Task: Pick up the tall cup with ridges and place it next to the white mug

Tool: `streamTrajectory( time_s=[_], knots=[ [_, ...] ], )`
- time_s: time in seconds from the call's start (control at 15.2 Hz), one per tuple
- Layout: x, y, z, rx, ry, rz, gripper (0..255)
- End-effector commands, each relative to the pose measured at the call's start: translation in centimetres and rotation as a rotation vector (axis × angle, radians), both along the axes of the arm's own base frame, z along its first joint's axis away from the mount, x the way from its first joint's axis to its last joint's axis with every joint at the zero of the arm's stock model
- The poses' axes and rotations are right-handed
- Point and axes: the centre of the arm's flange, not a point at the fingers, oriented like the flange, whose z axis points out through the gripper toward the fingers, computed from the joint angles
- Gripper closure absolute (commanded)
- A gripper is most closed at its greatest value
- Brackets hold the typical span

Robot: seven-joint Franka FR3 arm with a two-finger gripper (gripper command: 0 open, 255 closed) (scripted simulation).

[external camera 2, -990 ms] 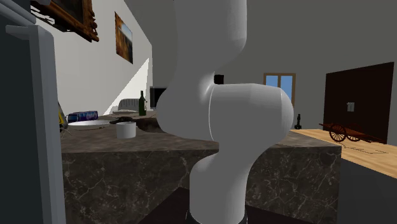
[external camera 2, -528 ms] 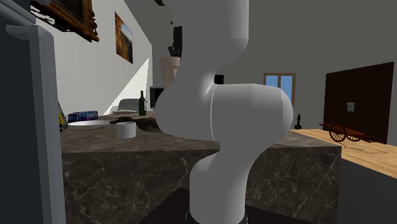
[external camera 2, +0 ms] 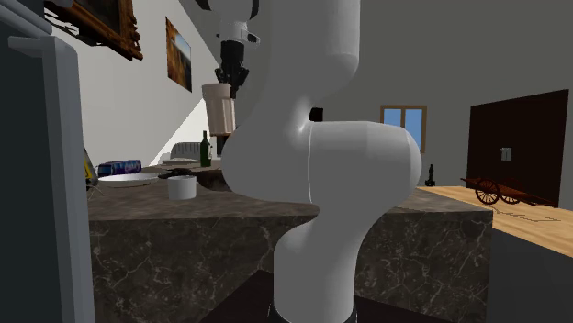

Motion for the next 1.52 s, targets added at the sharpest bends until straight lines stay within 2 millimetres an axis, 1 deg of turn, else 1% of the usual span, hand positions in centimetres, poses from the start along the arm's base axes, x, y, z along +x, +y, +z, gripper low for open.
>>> streamTrajectory(
  time_s=[0.0, 0.07, 1.45],
  knots=[
    [-0.5, 2.6, 0.0, 0.002, 0.0, -0.003, 255],
    [-0.9, 4.5, 0.0, 0.002, 0.0, -0.003, 255],
    [-0.9, 4.5, -11.1, 0.002, 0.0, -0.003, 255]
  ],
)
